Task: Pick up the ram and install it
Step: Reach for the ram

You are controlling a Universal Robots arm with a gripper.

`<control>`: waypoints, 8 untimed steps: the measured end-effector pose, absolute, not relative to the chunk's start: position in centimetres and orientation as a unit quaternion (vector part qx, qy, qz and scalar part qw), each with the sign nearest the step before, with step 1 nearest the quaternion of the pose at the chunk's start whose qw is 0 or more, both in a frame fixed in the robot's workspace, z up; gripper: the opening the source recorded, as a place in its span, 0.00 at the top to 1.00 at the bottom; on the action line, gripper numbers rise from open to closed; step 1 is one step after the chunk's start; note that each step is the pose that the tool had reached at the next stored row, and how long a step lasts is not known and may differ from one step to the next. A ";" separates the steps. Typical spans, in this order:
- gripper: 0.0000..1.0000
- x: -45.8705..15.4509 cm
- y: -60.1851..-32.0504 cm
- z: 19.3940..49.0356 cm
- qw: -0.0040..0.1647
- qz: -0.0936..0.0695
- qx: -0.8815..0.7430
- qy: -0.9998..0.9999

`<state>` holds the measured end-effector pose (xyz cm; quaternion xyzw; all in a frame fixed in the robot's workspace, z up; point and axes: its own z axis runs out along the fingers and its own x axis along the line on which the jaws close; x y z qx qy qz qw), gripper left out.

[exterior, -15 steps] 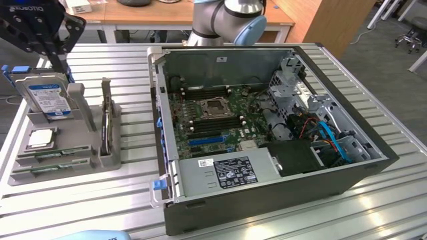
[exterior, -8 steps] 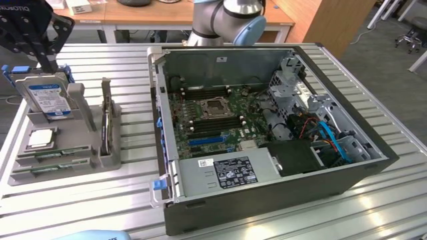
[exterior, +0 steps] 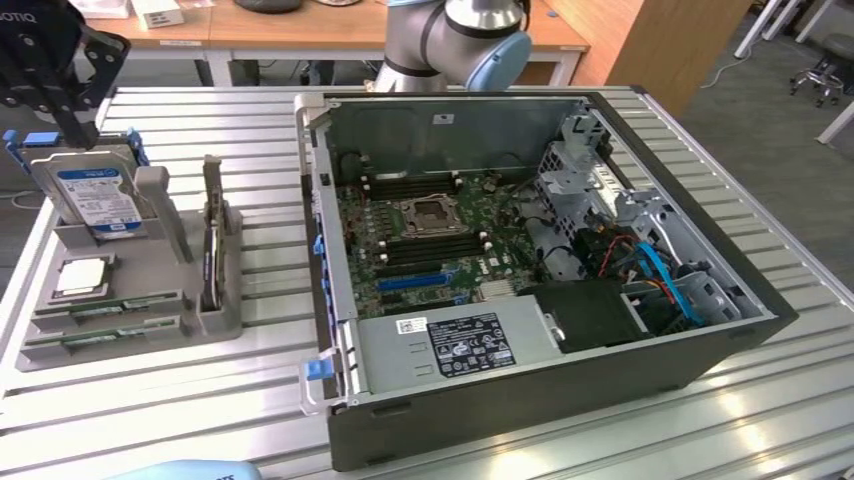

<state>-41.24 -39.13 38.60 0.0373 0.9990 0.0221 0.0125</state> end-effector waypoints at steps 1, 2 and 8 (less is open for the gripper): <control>0.89 -41.2 -39.1 38.6 0.013 0.022 0.037 0.999; 0.89 -41.3 -39.1 38.6 0.012 0.022 0.037 0.999; 0.89 -41.5 -39.1 38.6 0.012 0.022 0.038 0.999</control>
